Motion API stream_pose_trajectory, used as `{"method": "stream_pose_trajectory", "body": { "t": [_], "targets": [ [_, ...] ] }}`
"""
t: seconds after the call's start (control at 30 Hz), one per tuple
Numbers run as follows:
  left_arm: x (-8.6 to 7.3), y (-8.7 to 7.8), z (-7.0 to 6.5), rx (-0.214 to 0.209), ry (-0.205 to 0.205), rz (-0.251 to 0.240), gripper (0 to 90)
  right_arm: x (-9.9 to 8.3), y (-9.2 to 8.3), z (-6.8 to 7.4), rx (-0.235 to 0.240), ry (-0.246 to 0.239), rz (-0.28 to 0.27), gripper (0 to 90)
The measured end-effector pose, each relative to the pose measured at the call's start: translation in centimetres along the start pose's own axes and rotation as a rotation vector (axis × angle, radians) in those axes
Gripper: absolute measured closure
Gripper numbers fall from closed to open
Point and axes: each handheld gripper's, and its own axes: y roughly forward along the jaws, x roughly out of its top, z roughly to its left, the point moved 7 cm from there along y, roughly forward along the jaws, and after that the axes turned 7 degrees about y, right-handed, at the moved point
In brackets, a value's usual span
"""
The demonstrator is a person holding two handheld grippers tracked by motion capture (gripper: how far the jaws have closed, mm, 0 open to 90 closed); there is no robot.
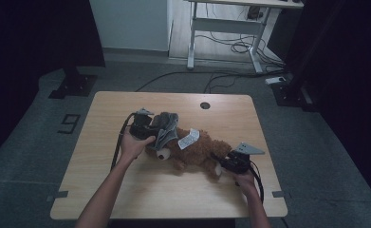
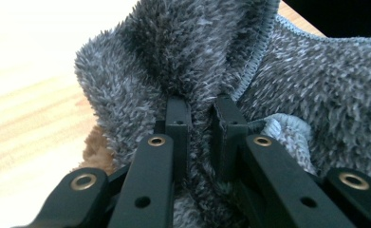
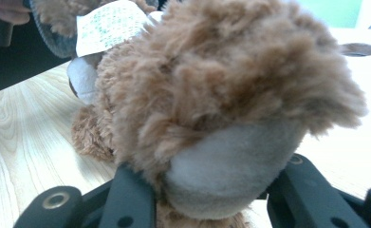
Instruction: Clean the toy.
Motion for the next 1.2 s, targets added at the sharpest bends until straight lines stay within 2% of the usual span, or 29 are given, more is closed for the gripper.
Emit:
{"method": "stream_pose_trajectory", "body": {
  "t": [0.13, 0.27, 0.4, 0.5, 0.63, 0.73, 0.97, 1.2],
  "targets": [
    [-1.3, -0.2, -0.4, -0.021, 0.002, -0.018, 79.0, 0.1, -0.2, 0.0, -0.010, 0.009, -0.005, 58.2],
    [-2.6, -0.6, -1.0, -0.017, 0.013, -0.046, 79.4, 0.3, -0.5, 0.3, 0.000, -0.004, -0.001, 46.8],
    [-3.5, -0.9, -1.6, -0.015, 0.022, -0.065, 79.6, 1.3, -1.1, 0.7, -0.001, 0.027, -0.007, 35.2],
    [-4.1, -1.1, -1.8, -0.019, 0.021, -0.075, 79.6, 2.1, -1.6, 1.1, -0.004, 0.027, -0.018, 29.7],
    [-4.7, -1.5, -2.1, -0.020, 0.022, -0.083, 79.7, 3.3, -2.3, 1.9, 0.020, 0.020, -0.032, 26.1],
    [-5.1, -1.7, -2.6, -0.015, 0.035, -0.083, 79.6, 4.0, -2.8, 2.6, 0.048, 0.033, -0.055, 24.9],
    [-5.9, -2.1, -2.9, -0.022, 0.039, -0.080, 79.6, 4.4, -2.2, 3.1, 0.058, 0.022, -0.025, 22.7],
    [-6.2, -2.2, -3.2, -0.020, 0.041, -0.080, 79.6, 6.3, -2.6, 3.6, 0.067, 0.018, -0.034, 22.5]
  ]
}}
